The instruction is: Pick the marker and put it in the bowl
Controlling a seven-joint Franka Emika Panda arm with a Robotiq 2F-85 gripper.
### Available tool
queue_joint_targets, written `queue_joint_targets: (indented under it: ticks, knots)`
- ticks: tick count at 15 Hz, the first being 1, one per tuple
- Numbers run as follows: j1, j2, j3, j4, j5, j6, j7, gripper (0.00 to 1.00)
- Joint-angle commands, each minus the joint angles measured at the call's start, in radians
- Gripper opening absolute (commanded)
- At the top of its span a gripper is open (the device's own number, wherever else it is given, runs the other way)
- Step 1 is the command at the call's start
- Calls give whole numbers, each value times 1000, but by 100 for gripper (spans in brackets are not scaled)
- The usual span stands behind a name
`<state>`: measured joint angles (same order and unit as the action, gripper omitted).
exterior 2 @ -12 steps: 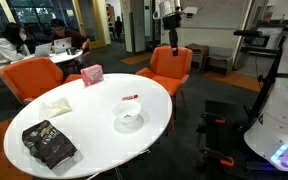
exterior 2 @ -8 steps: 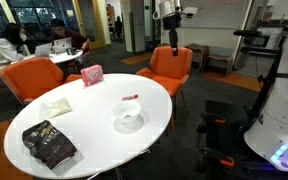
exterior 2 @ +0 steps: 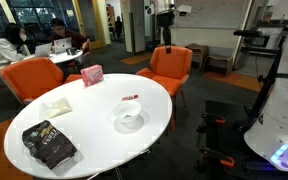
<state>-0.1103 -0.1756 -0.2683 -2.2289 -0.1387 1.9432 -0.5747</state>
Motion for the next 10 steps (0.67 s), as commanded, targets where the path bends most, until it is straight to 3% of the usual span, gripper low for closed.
queue_joint_targets:
  ticks: [1,3,10]
  knots:
    - [7,164,24,156,14,56,-120,100]
    - [-2,275,45,258,57,88,-204,100]
    - [-117,599,152,522,32,146,-600,100]
